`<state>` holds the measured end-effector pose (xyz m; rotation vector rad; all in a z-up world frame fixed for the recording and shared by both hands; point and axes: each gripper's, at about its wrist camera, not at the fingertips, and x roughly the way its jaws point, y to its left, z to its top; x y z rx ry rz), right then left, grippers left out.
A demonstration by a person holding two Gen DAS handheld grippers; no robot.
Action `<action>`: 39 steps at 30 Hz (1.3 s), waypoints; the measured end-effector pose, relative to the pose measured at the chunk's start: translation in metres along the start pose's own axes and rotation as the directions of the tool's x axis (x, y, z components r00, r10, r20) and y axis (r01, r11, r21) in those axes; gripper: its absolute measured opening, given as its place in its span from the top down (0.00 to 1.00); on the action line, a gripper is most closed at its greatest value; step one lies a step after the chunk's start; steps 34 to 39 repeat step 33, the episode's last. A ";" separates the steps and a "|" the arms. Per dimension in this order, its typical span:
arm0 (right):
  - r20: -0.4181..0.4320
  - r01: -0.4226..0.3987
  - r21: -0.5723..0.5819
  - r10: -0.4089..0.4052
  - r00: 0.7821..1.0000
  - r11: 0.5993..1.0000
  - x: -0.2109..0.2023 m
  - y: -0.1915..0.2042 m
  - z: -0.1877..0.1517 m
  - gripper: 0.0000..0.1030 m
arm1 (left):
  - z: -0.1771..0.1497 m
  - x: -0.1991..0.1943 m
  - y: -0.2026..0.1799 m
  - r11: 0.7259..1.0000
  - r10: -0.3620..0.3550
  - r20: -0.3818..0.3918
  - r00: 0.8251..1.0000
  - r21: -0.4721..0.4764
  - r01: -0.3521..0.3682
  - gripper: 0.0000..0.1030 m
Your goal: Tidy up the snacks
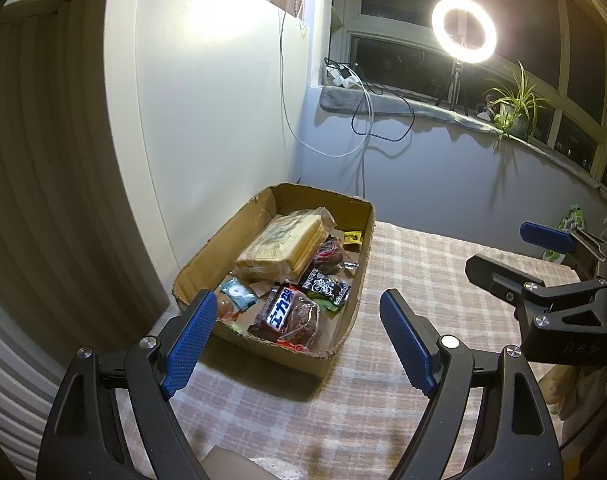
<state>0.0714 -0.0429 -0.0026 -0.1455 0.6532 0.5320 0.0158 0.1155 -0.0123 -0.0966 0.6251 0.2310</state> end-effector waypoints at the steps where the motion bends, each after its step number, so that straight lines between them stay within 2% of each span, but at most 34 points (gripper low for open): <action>1: -0.001 0.000 -0.002 0.000 1.000 1.000 0.000 0.000 0.000 0.00 | 0.000 -0.001 0.000 1.000 0.001 0.001 1.000 0.000 -0.001 0.19; 39: 0.000 -0.002 -0.003 0.002 1.000 1.000 -0.006 0.000 -0.006 0.00 | -0.002 -0.006 -0.008 1.000 0.006 0.022 1.000 0.023 -0.006 0.19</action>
